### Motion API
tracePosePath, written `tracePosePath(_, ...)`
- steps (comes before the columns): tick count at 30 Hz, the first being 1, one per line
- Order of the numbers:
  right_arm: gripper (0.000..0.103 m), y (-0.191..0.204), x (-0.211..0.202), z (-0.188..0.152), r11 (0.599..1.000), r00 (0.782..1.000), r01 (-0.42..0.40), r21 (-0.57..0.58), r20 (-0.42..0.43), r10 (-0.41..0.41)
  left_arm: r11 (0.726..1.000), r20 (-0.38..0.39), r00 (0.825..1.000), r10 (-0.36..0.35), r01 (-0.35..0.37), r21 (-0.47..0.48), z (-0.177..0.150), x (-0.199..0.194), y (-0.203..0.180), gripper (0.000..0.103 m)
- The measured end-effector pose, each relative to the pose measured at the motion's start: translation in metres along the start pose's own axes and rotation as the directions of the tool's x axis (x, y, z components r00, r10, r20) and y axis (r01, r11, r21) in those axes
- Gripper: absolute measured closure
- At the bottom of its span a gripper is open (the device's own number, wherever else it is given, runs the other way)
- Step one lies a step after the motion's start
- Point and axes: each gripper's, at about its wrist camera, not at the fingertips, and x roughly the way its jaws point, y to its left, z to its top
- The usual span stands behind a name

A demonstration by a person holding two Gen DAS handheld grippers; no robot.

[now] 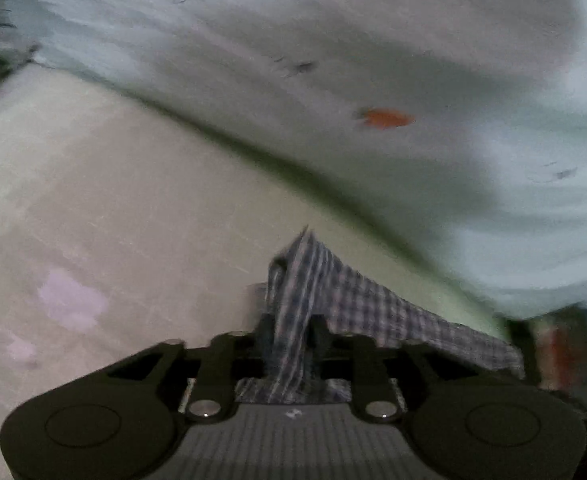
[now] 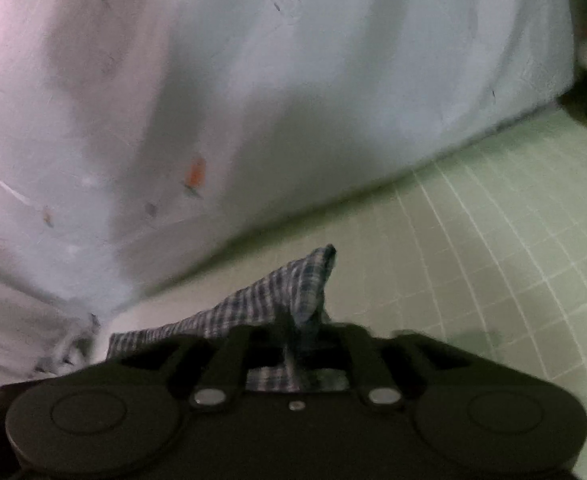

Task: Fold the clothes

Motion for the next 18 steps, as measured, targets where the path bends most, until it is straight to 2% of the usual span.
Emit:
tracePosePath(1, 0.044, -0.002, 0.006, 0.000, 0.999, 0.999, 0.039, -0.004, -0.029, -0.039, 1.000, -0.031, 0.999, 0.030, -0.030, 0.005, 0.001, 0.005, 0.003, 0.066)
tracePosePath(2, 0.043, -0.005, 0.007, -0.002, 0.998, 0.997, 0.057, -0.007, -0.043, -0.057, 1.000, -0.050, 0.998, 0.025, -0.025, -0.003, 0.001, 0.006, 0.008, 0.059)
tracePosePath(3, 0.039, -0.008, 0.005, -0.005, 0.998, 0.997, 0.058, -0.010, -0.046, -0.058, 1.000, -0.062, 0.998, 0.007, -0.008, -0.018, -0.001, 0.005, 0.013, 0.045)
tracePosePath(4, 0.027, -0.011, 0.003, -0.010, 0.999, 0.997, 0.054, -0.004, -0.054, -0.054, 1.000, -0.075, 0.997, -0.005, 0.003, -0.027, -0.004, 0.005, 0.017, 0.036)
tracePosePath(5, 0.021, -0.015, 0.001, -0.014, 0.999, 0.997, 0.052, 0.008, -0.065, -0.051, 0.999, -0.090, 0.996, -0.014, 0.011, -0.033, -0.008, 0.005, 0.020, 0.024)
tracePosePath(8, 0.021, -0.027, 0.005, -0.029, 0.997, 0.991, 0.055, 0.053, -0.125, -0.048, 0.999, -0.147, 0.989, -0.026, 0.022, -0.029, -0.020, 0.009, 0.024, 0.023)
tracePosePath(12, 0.020, -0.038, 0.020, -0.043, 0.992, 0.981, 0.056, 0.113, -0.193, -0.033, 0.999, -0.236, 0.971, -0.046, 0.044, -0.015, -0.035, 0.022, 0.023, 0.022)
tracePosePath(18, 0.014, -0.040, 0.034, -0.048, 0.990, 0.978, 0.058, 0.131, -0.207, -0.030, 0.997, -0.270, 0.961, -0.057, 0.071, 0.042, -0.045, 0.037, 0.013, 0.018)
